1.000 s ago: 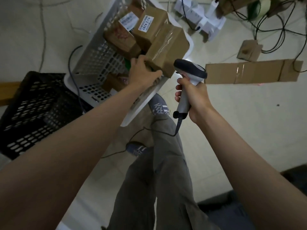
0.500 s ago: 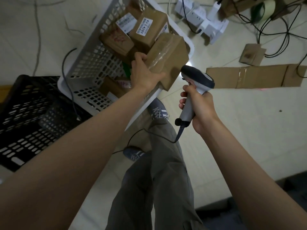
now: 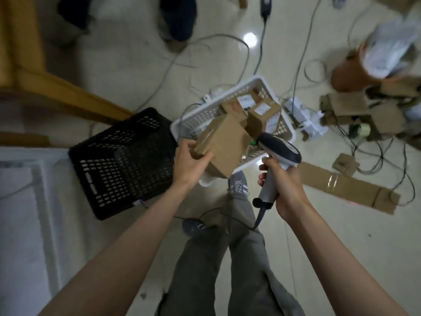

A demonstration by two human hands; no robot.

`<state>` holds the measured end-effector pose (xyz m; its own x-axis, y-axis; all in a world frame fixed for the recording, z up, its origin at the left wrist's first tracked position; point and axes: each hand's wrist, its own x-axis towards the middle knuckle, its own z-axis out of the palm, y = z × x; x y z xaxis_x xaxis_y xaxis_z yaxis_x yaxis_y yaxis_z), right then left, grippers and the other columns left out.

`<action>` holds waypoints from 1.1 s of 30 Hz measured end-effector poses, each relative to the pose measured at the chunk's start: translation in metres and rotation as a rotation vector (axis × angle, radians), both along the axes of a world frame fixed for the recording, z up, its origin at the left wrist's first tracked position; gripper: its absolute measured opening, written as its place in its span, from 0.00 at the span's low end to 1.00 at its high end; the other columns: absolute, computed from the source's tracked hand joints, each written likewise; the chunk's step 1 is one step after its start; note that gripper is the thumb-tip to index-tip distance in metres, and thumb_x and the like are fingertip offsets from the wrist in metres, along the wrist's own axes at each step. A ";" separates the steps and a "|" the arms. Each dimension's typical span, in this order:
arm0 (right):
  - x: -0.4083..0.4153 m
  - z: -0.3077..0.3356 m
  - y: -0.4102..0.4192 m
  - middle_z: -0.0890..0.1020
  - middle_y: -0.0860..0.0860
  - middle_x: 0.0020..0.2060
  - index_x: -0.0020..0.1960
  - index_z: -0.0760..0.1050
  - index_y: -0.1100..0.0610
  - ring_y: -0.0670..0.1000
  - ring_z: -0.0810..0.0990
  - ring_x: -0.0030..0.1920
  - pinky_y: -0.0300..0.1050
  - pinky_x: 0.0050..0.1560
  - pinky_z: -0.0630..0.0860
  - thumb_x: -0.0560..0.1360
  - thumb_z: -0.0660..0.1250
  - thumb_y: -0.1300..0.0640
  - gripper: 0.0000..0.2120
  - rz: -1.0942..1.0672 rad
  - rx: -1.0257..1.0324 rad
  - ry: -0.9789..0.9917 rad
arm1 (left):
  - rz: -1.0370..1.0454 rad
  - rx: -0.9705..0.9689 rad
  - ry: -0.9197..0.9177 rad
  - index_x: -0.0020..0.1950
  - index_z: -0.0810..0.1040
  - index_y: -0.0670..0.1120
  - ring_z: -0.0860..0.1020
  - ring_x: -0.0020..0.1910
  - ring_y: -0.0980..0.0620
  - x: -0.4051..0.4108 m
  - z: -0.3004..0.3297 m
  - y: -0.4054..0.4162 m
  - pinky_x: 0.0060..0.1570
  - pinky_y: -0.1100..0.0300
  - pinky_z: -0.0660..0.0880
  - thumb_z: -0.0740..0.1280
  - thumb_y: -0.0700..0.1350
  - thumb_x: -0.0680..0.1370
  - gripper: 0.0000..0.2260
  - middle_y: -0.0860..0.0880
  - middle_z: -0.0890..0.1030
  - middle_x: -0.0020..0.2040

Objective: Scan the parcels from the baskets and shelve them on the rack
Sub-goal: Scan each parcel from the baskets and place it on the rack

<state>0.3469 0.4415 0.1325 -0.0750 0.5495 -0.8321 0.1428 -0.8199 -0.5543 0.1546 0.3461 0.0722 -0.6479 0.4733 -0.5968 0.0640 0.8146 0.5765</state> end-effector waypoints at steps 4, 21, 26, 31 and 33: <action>-0.043 0.066 -0.040 0.78 0.53 0.33 0.49 0.77 0.60 0.47 0.74 0.27 0.42 0.29 0.74 0.78 0.68 0.62 0.01 0.199 0.084 0.086 | 0.174 0.064 0.035 0.58 0.72 0.53 0.75 0.54 0.50 -0.035 0.073 -0.062 0.54 0.55 0.73 0.69 0.57 0.76 0.15 0.47 0.75 0.58; -0.214 0.288 -0.239 0.82 0.54 0.36 0.52 0.80 0.55 0.50 0.80 0.34 0.43 0.36 0.80 0.78 0.72 0.60 0.04 1.129 0.352 0.544 | 1.302 0.738 -0.363 0.70 0.73 0.48 0.80 0.54 0.43 -0.110 0.284 -0.364 0.45 0.52 0.78 0.56 0.63 0.82 0.24 0.44 0.81 0.60; -0.251 0.333 -0.278 0.83 0.48 0.35 0.46 0.84 0.42 0.48 0.81 0.35 0.42 0.38 0.80 0.77 0.73 0.58 0.10 1.299 0.382 0.711 | 1.466 1.058 -0.460 0.60 0.78 0.46 0.81 0.52 0.43 -0.107 0.335 -0.421 0.48 0.53 0.79 0.53 0.60 0.80 0.24 0.42 0.86 0.50; -0.275 0.380 -0.310 0.82 0.54 0.36 0.48 0.81 0.58 0.49 0.79 0.34 0.41 0.37 0.79 0.79 0.69 0.63 0.03 1.530 0.421 0.860 | 1.524 1.451 -0.445 0.67 0.75 0.42 0.75 0.63 0.38 -0.088 0.380 -0.455 0.47 0.53 0.69 0.53 0.59 0.81 0.26 0.38 0.78 0.64; -0.278 0.394 -0.320 0.82 0.54 0.35 0.49 0.80 0.60 0.50 0.78 0.33 0.42 0.37 0.78 0.79 0.69 0.65 0.02 1.596 0.440 0.921 | 1.432 1.531 -0.395 0.71 0.71 0.42 0.77 0.53 0.40 -0.078 0.396 -0.464 0.42 0.55 0.65 0.51 0.58 0.82 0.26 0.36 0.75 0.66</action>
